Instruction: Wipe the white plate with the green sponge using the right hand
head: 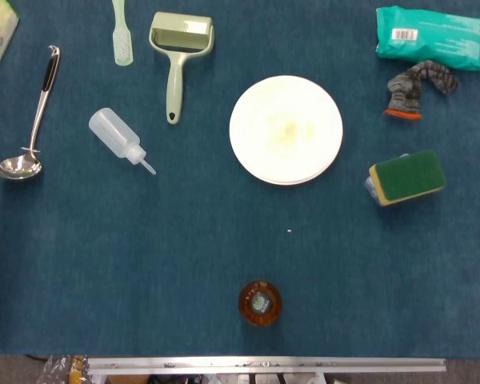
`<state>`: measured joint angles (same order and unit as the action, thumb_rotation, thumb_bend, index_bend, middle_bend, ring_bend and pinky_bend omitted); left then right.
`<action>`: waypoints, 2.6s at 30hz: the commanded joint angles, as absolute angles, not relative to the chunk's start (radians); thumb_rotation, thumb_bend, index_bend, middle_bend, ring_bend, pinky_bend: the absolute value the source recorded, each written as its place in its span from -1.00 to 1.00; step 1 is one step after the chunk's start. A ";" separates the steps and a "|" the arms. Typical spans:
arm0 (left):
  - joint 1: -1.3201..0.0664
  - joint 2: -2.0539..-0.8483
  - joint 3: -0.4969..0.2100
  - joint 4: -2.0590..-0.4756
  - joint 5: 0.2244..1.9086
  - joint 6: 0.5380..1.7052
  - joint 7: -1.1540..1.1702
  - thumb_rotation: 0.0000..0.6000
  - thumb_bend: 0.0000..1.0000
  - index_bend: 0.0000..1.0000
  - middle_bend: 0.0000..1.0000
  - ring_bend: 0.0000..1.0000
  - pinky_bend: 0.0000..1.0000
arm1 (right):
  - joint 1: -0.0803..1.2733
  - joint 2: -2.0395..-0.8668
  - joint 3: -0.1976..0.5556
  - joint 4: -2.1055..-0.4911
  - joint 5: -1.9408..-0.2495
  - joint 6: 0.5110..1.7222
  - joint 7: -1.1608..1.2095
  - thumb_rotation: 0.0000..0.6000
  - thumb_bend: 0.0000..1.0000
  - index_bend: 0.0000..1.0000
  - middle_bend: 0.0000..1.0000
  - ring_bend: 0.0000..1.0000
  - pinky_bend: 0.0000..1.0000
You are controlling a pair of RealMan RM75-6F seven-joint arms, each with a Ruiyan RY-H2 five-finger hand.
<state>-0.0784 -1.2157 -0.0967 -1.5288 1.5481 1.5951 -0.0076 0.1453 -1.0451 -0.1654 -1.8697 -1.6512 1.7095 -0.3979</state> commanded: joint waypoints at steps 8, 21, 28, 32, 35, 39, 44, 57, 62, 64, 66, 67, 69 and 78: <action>-0.086 -1.248 -0.112 -1.477 1.549 1.622 0.053 1.00 -0.60 -0.20 -0.33 -0.52 -0.19 | -0.022 -1.088 -0.119 -1.800 -1.591 1.856 -0.397 1.00 -1.00 -0.79 -0.57 -0.74 -0.48; -0.089 -1.280 -0.095 -1.424 1.541 1.603 0.022 1.00 -0.60 -0.20 -0.33 -0.52 -0.19 | -0.104 -1.104 -0.033 -1.712 -1.456 1.858 -0.336 1.00 -1.00 -0.76 -0.56 -0.74 -0.49; -0.096 -1.291 -0.091 -1.413 1.532 1.584 0.010 1.00 -0.60 -0.20 -0.33 -0.52 -0.19 | -0.067 -1.132 0.009 -1.637 -1.431 1.752 -0.245 1.00 -1.00 -0.76 -0.54 -0.74 -0.49; -0.098 -1.293 -0.089 -1.417 1.534 1.581 0.016 1.00 -0.60 -0.20 -0.33 -0.52 -0.19 | -0.009 -1.150 0.036 -1.605 -1.414 1.645 -0.227 1.00 -1.00 -0.76 -0.54 -0.74 -0.49; -0.097 -1.292 -0.090 -1.417 1.529 1.582 0.021 1.00 -0.60 -0.20 -0.33 -0.52 -0.19 | 0.032 -1.168 0.050 -1.587 -1.407 1.573 -0.231 1.00 -1.00 -0.76 -0.54 -0.74 -0.49; -0.095 -1.290 -0.092 -1.416 1.521 1.584 0.021 1.00 -0.60 -0.20 -0.33 -0.52 -0.19 | 0.072 -1.189 0.061 -1.569 -1.400 1.500 -0.231 1.00 -1.00 -0.76 -0.54 -0.74 -0.49; -0.091 -1.287 -0.091 -1.414 1.516 1.584 0.015 1.00 -0.60 -0.20 -0.33 -0.52 -0.19 | 0.097 -1.205 0.063 -1.559 -1.406 1.454 -0.221 1.00 -1.00 -0.76 -0.53 -0.74 -0.49; -0.097 -1.299 -0.093 -1.395 1.503 1.569 0.005 1.00 -0.60 -0.20 -0.34 -0.53 -0.19 | 0.123 -1.183 0.008 -1.626 -1.511 1.405 -0.259 1.00 -1.00 -0.74 -0.50 -0.74 -0.49; -0.099 -1.306 -0.094 -1.377 1.485 1.548 -0.005 1.00 -0.60 -0.20 -0.34 -0.53 -0.19 | 0.140 -1.185 0.012 -1.638 -1.499 1.371 -0.290 1.00 -1.00 -0.74 -0.50 -0.74 -0.49; -0.099 -1.309 -0.093 -1.369 1.478 1.542 -0.010 1.00 -0.60 -0.20 -0.34 -0.53 -0.19 | 0.145 -1.186 0.013 -1.642 -1.498 1.362 -0.300 1.00 -1.00 -0.74 -0.50 -0.74 -0.49; -0.100 -1.312 -0.091 -1.359 1.472 1.530 -0.016 1.00 -0.60 -0.20 -0.34 -0.53 -0.19 | 0.152 -1.184 0.013 -1.651 -1.500 1.354 -0.314 1.00 -1.00 -0.74 -0.50 -0.74 -0.49; -0.101 -1.312 -0.089 -1.357 1.471 1.526 -0.017 1.00 -0.60 -0.20 -0.34 -0.53 -0.19 | 0.153 -1.184 0.013 -1.654 -1.501 1.352 -0.318 1.00 -1.00 -0.74 -0.50 -0.74 -0.49; -0.105 -1.310 -0.085 -1.350 1.465 1.506 -0.017 1.00 -0.60 -0.21 -0.34 -0.53 -0.19 | 0.160 -1.179 0.013 -1.667 -1.505 1.347 -0.336 1.00 -1.00 -0.74 -0.50 -0.74 -0.49; -0.129 -1.293 -0.067 -1.335 1.445 1.419 -0.012 1.00 -0.60 -0.22 -0.34 -0.53 -0.19 | 0.181 -1.158 0.019 -1.731 -1.508 1.328 -0.410 1.00 -1.00 -0.74 -0.50 -0.74 -0.49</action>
